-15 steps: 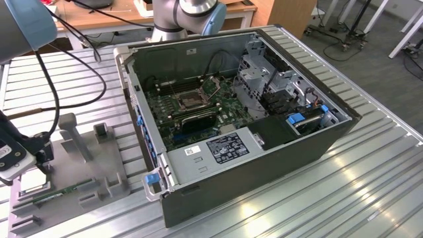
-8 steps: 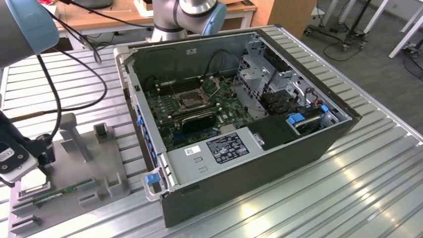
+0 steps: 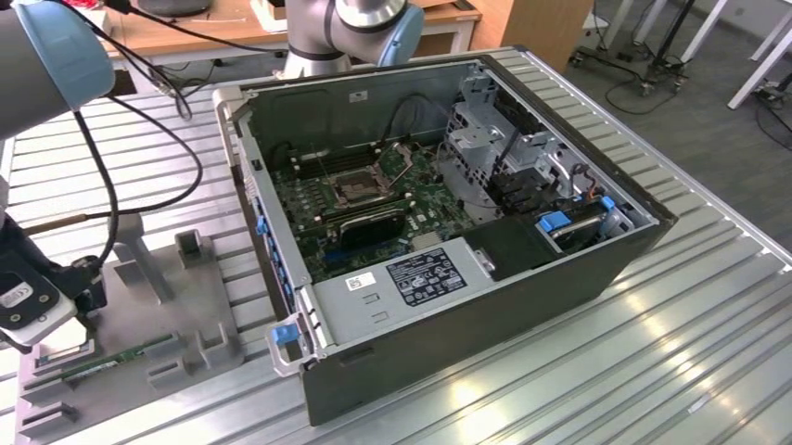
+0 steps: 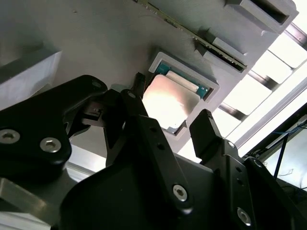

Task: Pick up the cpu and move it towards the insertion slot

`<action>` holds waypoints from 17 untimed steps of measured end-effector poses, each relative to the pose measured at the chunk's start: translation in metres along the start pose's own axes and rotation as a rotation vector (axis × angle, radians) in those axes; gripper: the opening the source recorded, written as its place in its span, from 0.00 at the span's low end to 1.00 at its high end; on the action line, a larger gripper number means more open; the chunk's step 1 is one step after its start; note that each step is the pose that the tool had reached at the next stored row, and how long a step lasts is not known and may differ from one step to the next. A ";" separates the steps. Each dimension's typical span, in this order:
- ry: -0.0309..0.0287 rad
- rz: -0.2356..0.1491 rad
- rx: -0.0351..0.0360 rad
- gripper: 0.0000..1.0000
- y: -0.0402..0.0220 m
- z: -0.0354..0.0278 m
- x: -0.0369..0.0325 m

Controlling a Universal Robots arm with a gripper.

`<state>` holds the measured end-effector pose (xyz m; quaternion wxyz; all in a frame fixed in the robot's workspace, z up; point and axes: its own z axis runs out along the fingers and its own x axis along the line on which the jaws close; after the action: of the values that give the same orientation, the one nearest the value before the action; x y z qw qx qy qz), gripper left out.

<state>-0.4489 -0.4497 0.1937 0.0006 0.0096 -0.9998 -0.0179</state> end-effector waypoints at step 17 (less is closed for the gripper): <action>-0.0002 0.000 -0.0001 0.65 -0.0003 0.0081 0.0000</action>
<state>-0.4490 -0.4497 0.1856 0.0005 0.0096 -0.9998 -0.0179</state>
